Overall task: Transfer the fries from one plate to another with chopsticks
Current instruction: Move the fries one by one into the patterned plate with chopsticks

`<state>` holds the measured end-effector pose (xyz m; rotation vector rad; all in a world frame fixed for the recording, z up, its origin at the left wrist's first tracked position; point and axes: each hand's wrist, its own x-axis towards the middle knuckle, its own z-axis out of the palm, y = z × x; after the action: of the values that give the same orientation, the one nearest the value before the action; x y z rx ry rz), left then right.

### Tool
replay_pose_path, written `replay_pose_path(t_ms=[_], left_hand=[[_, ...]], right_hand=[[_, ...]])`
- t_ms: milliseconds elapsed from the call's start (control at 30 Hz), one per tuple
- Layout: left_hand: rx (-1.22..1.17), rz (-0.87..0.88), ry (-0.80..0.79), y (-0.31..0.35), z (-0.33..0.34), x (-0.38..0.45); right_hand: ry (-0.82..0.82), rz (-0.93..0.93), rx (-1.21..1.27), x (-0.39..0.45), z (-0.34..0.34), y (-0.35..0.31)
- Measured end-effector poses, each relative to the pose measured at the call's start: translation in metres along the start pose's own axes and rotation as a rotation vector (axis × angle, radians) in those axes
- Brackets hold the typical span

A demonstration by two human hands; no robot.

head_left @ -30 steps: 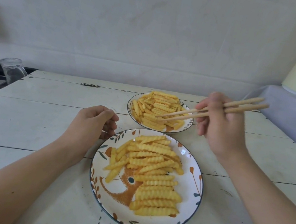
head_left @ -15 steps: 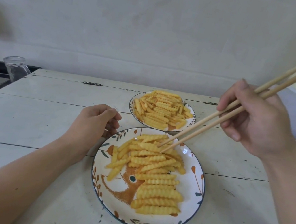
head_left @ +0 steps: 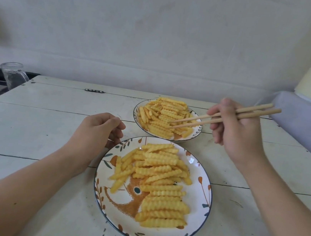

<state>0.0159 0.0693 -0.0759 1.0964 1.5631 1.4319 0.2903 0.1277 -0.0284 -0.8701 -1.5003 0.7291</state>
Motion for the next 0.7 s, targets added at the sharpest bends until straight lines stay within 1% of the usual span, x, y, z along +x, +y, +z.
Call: replay_pose_path(t_ms=[267, 433, 500, 600, 700], left_hand=[[0.007, -0.003, 0.006, 0.001, 0.000, 0.000], [0.005, 0.001, 0.002, 0.001, 0.001, -0.001], [0.006, 0.003, 0.003, 0.001, 0.001, -0.001], [0.002, 0.003, 0.007, 0.002, 0.001, -0.002], [0.007, 0.003, 0.005, 0.002, 0.001, -0.002]], right_hand=[[-0.078, -0.065, -0.093, -0.006, 0.013, 0.008], [-0.207, -0.130, -0.200, -0.007, 0.012, 0.011], [-0.228, -0.159, -0.233, -0.008, 0.012, 0.011], [-0.172, -0.182, -0.146, -0.008, 0.012, 0.006], [-0.021, -0.117, 0.041, -0.003, 0.004, -0.006]])
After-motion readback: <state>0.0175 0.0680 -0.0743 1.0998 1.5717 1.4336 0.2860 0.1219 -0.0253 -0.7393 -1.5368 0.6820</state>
